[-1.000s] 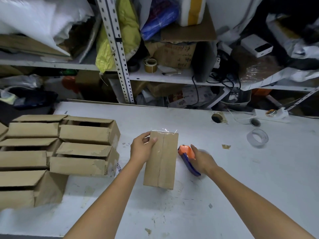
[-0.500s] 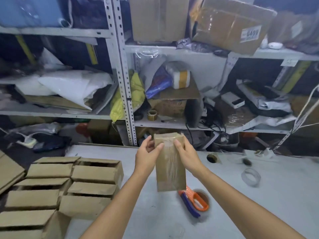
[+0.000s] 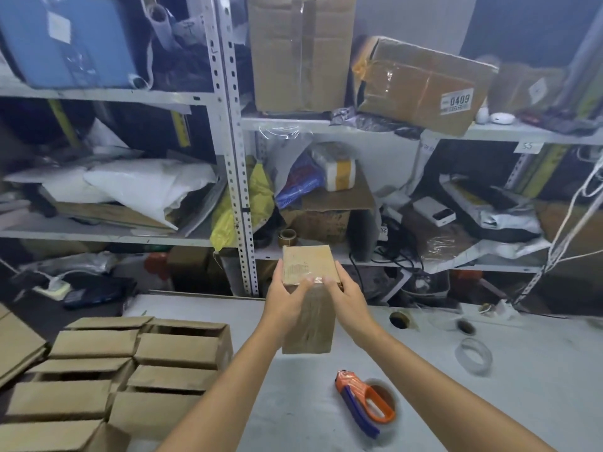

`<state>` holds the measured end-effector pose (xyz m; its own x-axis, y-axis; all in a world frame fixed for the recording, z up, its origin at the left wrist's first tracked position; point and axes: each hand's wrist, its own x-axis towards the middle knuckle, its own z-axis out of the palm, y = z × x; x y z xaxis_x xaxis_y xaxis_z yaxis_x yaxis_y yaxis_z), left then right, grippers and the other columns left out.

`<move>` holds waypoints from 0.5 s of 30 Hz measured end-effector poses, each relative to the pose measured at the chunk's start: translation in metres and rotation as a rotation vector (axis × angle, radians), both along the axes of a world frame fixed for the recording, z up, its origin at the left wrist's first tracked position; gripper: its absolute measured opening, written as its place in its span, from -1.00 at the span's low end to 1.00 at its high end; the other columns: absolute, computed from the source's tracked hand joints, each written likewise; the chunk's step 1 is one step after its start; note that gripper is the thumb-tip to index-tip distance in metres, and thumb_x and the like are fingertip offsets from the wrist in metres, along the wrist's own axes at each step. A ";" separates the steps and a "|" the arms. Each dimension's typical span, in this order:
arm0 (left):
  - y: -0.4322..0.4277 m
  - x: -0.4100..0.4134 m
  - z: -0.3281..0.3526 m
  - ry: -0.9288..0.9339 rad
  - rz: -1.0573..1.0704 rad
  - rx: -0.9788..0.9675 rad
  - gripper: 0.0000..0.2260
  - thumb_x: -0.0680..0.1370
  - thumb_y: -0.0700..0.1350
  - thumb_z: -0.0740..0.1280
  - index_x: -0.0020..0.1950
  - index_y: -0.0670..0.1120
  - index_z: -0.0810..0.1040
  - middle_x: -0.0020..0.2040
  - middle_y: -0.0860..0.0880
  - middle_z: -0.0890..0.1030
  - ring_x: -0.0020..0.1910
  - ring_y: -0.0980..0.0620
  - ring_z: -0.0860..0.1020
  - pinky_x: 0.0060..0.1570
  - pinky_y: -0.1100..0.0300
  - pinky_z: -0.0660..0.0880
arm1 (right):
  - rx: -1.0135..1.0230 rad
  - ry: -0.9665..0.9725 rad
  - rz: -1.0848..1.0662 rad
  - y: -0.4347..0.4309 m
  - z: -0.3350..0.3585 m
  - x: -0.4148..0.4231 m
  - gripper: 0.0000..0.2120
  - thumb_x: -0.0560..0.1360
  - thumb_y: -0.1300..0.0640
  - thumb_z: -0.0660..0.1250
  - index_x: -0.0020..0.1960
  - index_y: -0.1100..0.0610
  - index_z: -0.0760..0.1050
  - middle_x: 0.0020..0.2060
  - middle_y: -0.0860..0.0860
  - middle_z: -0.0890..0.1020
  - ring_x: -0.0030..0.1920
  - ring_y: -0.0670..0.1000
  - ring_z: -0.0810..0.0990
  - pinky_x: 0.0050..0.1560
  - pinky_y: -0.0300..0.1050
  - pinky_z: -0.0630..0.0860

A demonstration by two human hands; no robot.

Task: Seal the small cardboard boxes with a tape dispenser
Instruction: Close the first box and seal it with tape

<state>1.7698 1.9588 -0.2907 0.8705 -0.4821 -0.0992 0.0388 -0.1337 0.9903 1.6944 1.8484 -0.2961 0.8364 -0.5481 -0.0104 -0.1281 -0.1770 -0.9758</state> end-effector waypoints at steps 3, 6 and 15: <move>0.000 0.001 -0.005 -0.018 0.022 0.002 -0.32 0.57 0.02 0.39 0.59 0.12 0.11 0.42 0.03 0.42 0.24 0.09 0.39 0.12 0.14 0.42 | 0.020 0.013 -0.035 0.006 0.002 0.002 -0.64 0.69 0.06 0.13 0.46 -0.13 0.27 0.06 -0.39 0.45 0.11 -0.24 0.46 0.01 -0.41 0.41; 0.002 0.001 -0.007 0.010 0.049 -0.014 -0.31 0.54 0.01 0.42 0.57 0.13 0.13 0.43 0.02 0.42 0.29 0.06 0.40 0.17 0.07 0.46 | 0.026 0.042 -0.012 0.008 0.000 0.002 -0.65 0.68 0.03 0.15 0.43 -0.22 0.25 0.07 -0.43 0.46 0.18 -0.20 0.46 0.12 -0.33 0.41; 0.012 0.011 -0.007 0.070 0.078 -0.026 -0.37 0.59 -0.02 0.36 0.58 0.08 0.13 0.46 -0.02 0.37 0.24 0.06 0.37 0.11 0.12 0.40 | 0.161 0.150 0.005 -0.007 0.002 -0.002 -0.44 0.64 -0.18 0.11 0.58 -0.05 0.15 0.55 -0.03 0.24 0.49 0.06 0.30 0.38 0.06 0.39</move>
